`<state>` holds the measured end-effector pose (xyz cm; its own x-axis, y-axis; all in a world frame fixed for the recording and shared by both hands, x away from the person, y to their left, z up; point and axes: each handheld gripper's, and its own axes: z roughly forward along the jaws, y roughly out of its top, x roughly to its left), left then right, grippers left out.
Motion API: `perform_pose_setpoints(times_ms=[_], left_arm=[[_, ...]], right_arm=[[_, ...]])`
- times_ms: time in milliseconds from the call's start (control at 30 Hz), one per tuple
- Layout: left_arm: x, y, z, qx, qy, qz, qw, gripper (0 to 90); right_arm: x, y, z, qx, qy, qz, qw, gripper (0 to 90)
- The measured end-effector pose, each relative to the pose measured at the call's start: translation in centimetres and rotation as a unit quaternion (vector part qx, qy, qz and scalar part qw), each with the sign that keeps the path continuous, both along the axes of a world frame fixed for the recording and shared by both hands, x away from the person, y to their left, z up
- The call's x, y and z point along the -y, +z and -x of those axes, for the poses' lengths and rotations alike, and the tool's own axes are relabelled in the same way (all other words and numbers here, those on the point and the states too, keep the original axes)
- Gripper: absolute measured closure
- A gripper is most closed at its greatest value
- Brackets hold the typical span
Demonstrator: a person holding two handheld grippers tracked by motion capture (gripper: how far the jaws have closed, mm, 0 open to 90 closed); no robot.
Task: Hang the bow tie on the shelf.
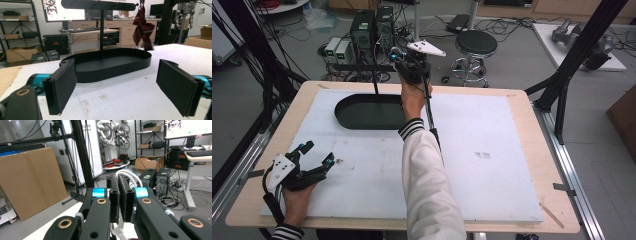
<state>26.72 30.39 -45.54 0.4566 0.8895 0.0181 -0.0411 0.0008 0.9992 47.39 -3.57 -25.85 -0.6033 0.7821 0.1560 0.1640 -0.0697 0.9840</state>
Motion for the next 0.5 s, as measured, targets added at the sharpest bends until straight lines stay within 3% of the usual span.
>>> perform_pose_setpoints(times_ms=[100,500], left_arm=[[0.0,0.0,0.0,0.001,-0.001,-0.001,1.0000,16.9],[0.0,0.0,0.0,0.003,-0.001,-0.001,1.0000,16.9]], right_arm=[[-0.2,0.1,0.0,0.000,0.004,-0.007,1.0000,87.6],[-0.1,-1.1,-1.0,-0.023,-0.012,0.007,0.9996,87.6]])
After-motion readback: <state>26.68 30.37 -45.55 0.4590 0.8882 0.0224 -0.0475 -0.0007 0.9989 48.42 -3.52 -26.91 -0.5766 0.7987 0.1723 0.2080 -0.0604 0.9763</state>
